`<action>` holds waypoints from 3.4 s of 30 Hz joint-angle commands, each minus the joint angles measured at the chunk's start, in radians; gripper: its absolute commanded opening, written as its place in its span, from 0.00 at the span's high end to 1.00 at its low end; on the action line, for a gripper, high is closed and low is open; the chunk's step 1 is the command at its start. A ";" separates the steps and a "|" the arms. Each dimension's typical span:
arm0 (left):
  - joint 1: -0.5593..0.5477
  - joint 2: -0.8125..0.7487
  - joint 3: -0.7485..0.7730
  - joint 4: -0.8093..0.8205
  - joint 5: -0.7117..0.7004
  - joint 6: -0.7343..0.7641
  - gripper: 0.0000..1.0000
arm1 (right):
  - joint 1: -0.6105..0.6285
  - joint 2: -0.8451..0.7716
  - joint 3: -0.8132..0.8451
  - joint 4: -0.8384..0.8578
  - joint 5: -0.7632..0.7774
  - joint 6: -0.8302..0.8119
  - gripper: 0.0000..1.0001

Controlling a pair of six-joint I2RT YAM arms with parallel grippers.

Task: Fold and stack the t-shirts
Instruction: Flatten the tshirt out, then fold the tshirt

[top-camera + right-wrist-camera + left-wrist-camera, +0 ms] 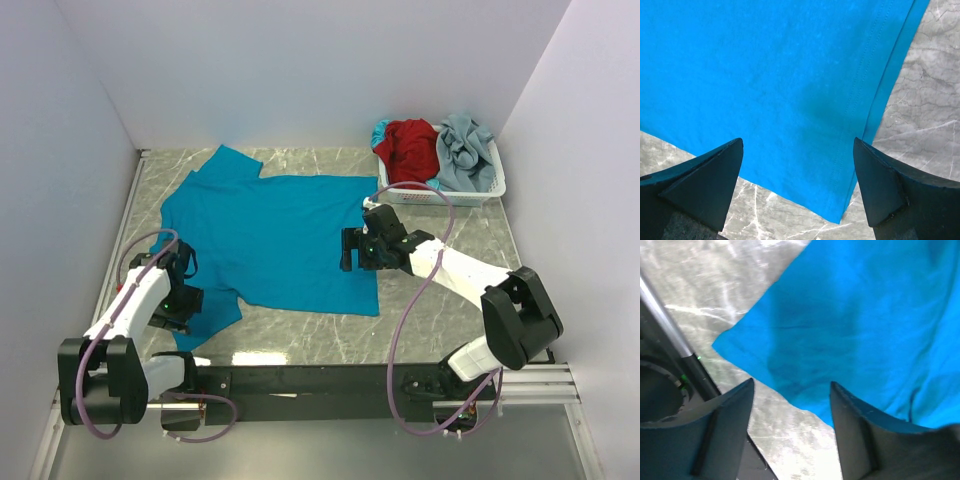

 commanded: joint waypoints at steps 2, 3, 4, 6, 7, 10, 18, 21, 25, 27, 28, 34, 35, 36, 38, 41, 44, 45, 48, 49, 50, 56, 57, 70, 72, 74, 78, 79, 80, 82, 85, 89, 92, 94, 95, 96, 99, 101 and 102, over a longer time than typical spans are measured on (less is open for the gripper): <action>-0.005 -0.007 -0.004 -0.041 -0.008 -0.031 0.28 | 0.003 0.008 0.017 -0.015 0.002 -0.018 0.04; -0.005 -0.006 -0.012 -0.018 0.002 -0.023 0.24 | 0.001 0.008 0.020 -0.022 0.003 -0.021 0.04; -0.005 0.014 -0.003 -0.013 0.000 -0.032 0.24 | 0.001 0.003 0.017 -0.022 0.008 -0.018 0.04; -0.034 0.039 0.008 -0.019 -0.018 -0.041 0.24 | -0.002 -0.003 0.012 -0.019 0.006 -0.018 0.04; -0.037 0.057 0.012 -0.001 -0.018 -0.038 0.23 | -0.003 -0.006 0.011 -0.015 0.005 -0.020 0.04; -0.035 0.105 -0.047 0.126 0.066 -0.014 0.24 | -0.005 -0.015 0.014 -0.027 0.006 -0.027 0.04; -0.054 0.191 -0.140 0.193 0.071 -0.056 0.32 | -0.014 -0.020 0.009 -0.031 0.013 -0.046 0.03; -0.054 0.149 -0.158 0.208 0.065 -0.063 0.45 | -0.014 -0.023 0.003 -0.027 0.013 -0.043 0.04; -0.054 0.137 -0.163 0.210 0.065 -0.063 0.64 | -0.016 -0.029 -0.006 -0.028 0.014 -0.041 0.04; -0.054 0.145 -0.160 0.210 0.065 -0.057 0.78 | -0.016 -0.041 -0.015 -0.033 0.028 -0.038 0.03; -0.054 0.151 -0.158 0.211 0.065 -0.054 0.90 | -0.014 -0.052 -0.020 -0.035 0.033 -0.040 0.04; -0.055 0.151 -0.155 0.211 0.068 -0.035 0.99 | -0.014 -0.100 -0.063 -0.041 0.026 -0.031 0.04; -0.054 0.149 -0.152 0.210 0.071 -0.029 0.99 | -0.013 -0.109 -0.074 -0.042 0.020 -0.032 0.04; -0.055 0.149 -0.150 0.207 0.074 -0.017 0.99 | -0.006 -0.118 -0.081 -0.048 0.014 -0.031 0.04; -0.055 0.139 -0.143 0.197 0.077 -0.008 0.99 | 0.024 -0.147 -0.106 -0.057 0.017 -0.024 0.04; -0.055 0.116 -0.129 0.177 0.072 0.011 0.99 | 0.070 -0.183 -0.140 -0.090 0.040 0.012 0.04; -0.057 0.093 -0.121 0.173 0.071 0.043 0.99 | 0.092 -0.215 -0.184 -0.114 0.079 0.058 0.04; -0.057 0.090 -0.120 0.170 0.074 0.057 0.99 | 0.096 -0.221 -0.198 -0.113 0.079 0.069 0.05; -0.058 0.079 -0.115 0.162 0.081 0.066 0.99 | 0.119 -0.226 -0.233 -0.104 0.077 0.095 0.06; -0.060 0.074 -0.112 0.161 0.080 0.066 0.99 | 0.125 -0.218 -0.241 -0.099 0.082 0.104 0.06; -0.060 0.071 -0.111 0.157 0.075 0.066 0.99 | 0.129 -0.210 -0.253 -0.096 0.083 0.107 0.07; -0.062 0.050 -0.117 0.164 0.066 0.062 0.99 | 0.130 -0.138 -0.272 -0.033 0.092 0.144 0.12; -0.062 0.048 -0.117 0.162 0.063 0.063 0.99 | 0.132 -0.129 -0.272 -0.025 0.100 0.147 0.13; -0.062 0.031 -0.091 0.141 0.037 0.072 0.99 | 0.133 -0.137 -0.305 -0.054 0.074 0.206 0.58; -0.062 0.025 -0.080 0.127 0.032 0.077 0.99 | 0.133 -0.140 -0.307 -0.070 0.080 0.206 0.58; -0.062 0.021 -0.072 0.121 0.029 0.080 0.99 | 0.135 -0.143 -0.307 -0.082 0.076 0.203 0.56; -0.062 0.005 -0.075 0.121 0.031 0.077 0.99 | 0.148 -0.164 -0.319 -0.100 0.077 0.203 0.53; -0.062 0.002 -0.077 0.121 0.031 0.075 0.99 | 0.150 -0.167 -0.322 -0.099 0.072 0.204 0.53; -0.062 0.002 -0.077 0.122 0.032 0.077 0.99 | 0.152 -0.167 -0.321 -0.104 0.069 0.203 0.53; -0.062 -0.001 -0.078 0.121 0.034 0.077 0.99 | 0.158 -0.169 -0.316 -0.107 0.068 0.203 0.53; -0.063 -0.007 -0.078 0.121 0.029 0.075 0.99 | 0.162 -0.160 -0.308 -0.116 0.085 0.203 0.58; -0.063 -0.024 -0.078 0.124 0.022 0.075 0.99 | 0.165 -0.153 -0.304 -0.099 0.089 0.207 0.78; -0.063 -0.035 -0.075 0.122 0.015 0.077 0.99 | 0.165 -0.150 -0.292 -0.105 0.097 0.206 0.90; -0.065 -0.044 -0.066 0.119 0.012 0.081 0.99 | 0.168 -0.163 -0.282 -0.113 0.103 0.197 0.99; -0.065 -0.047 -0.061 0.113 0.009 0.080 0.99 | 0.170 -0.169 -0.279 -0.129 0.106 0.195 1.00; -0.065 -0.056 -0.054 0.105 0.005 0.080 0.99 | 0.170 -0.184 -0.269 -0.136 0.114 0.190 1.00; -0.065 -0.075 -0.037 0.102 -0.011 0.080 0.99 | 0.168 -0.210 -0.244 -0.148 0.132 0.181 1.00; -0.066 -0.079 -0.028 0.116 -0.005 0.091 0.99 | 0.167 -0.212 -0.226 -0.150 0.128 0.169 1.00; -0.065 -0.078 -0.014 0.121 -0.001 0.095 0.99 | 0.164 -0.209 -0.206 -0.150 0.128 0.157 1.00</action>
